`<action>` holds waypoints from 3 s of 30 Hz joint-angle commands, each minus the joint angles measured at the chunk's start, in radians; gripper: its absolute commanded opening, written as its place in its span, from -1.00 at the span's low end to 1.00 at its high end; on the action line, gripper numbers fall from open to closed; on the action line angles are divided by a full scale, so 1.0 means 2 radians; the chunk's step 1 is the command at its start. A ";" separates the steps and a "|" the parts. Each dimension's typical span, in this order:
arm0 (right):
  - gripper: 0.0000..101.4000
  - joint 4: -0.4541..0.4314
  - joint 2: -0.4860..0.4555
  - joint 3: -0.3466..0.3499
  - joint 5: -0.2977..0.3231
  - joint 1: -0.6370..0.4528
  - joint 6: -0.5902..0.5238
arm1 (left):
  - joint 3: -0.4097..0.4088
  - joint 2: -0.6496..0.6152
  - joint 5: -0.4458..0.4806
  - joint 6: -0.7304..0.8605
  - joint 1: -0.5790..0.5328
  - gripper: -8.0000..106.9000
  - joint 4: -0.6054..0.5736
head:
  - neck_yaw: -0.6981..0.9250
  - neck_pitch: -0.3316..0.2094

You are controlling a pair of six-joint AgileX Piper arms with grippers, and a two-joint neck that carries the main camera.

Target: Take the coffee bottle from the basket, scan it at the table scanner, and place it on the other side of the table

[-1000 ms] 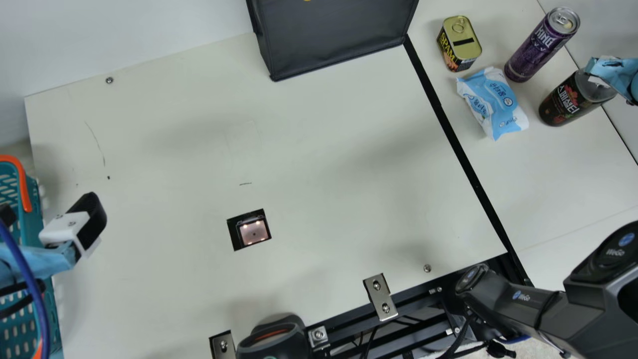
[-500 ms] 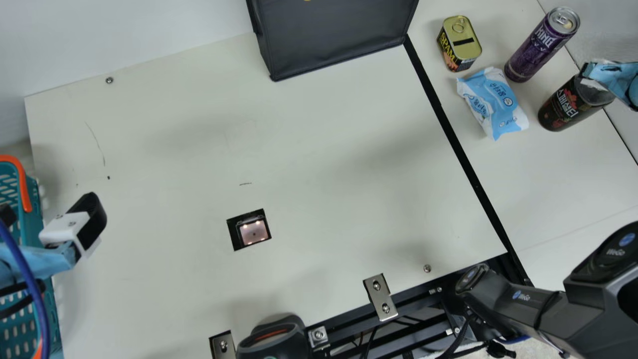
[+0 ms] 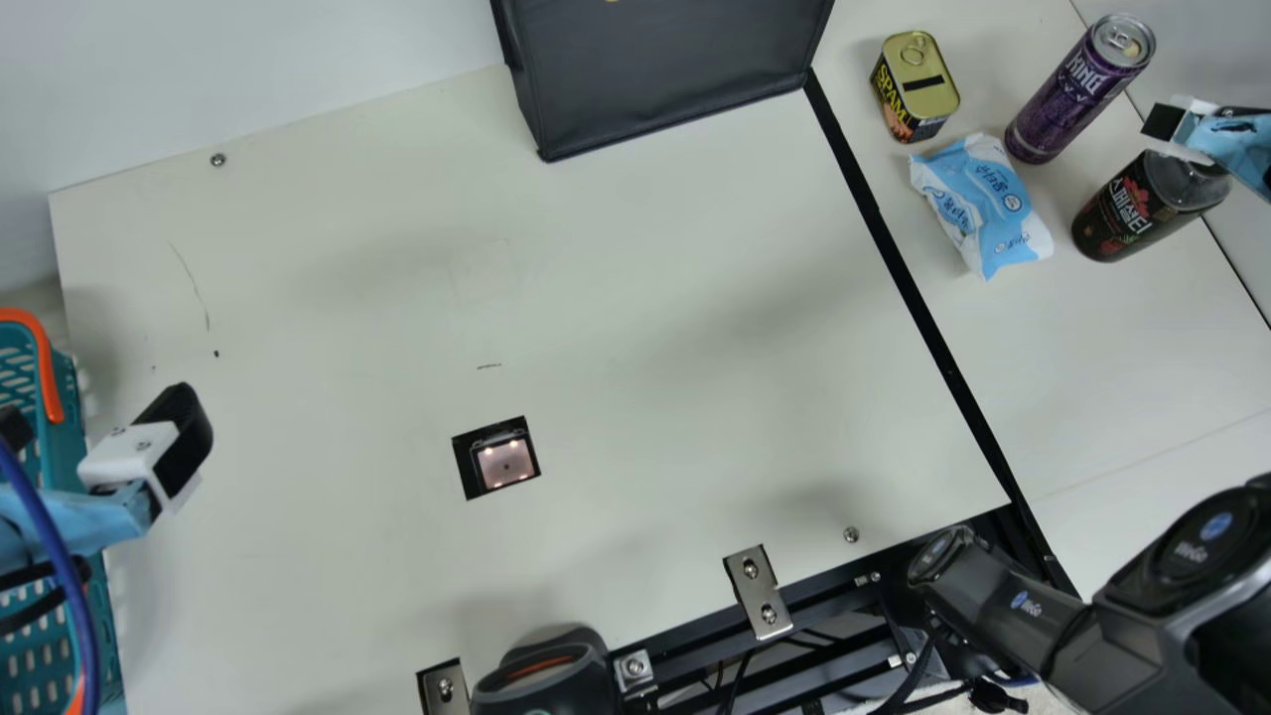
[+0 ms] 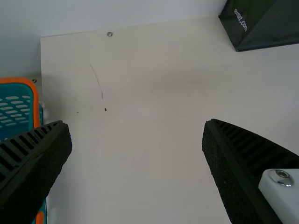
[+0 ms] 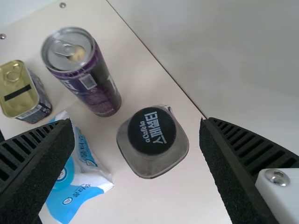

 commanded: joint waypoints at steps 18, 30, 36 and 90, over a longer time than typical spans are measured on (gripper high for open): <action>0.87 -0.124 -0.130 0.017 0.018 0.090 0.086 | 0.000 0.000 0.000 0.000 0.000 0.71 0.000 | -0.001 -0.014; 0.87 -0.209 -0.180 0.022 0.021 0.172 0.148 | -0.010 -0.013 0.017 -0.006 0.009 0.71 0.009 | 0.022 -0.014; 0.87 -0.218 -0.200 0.014 0.051 0.224 0.175 | -0.040 -0.053 0.070 -0.025 0.035 0.71 0.035 | 0.092 -0.014; 0.87 -0.270 -0.323 -0.041 0.243 0.551 0.339 | -0.086 -0.115 0.151 -0.055 0.075 0.71 0.075 | 0.173 -0.014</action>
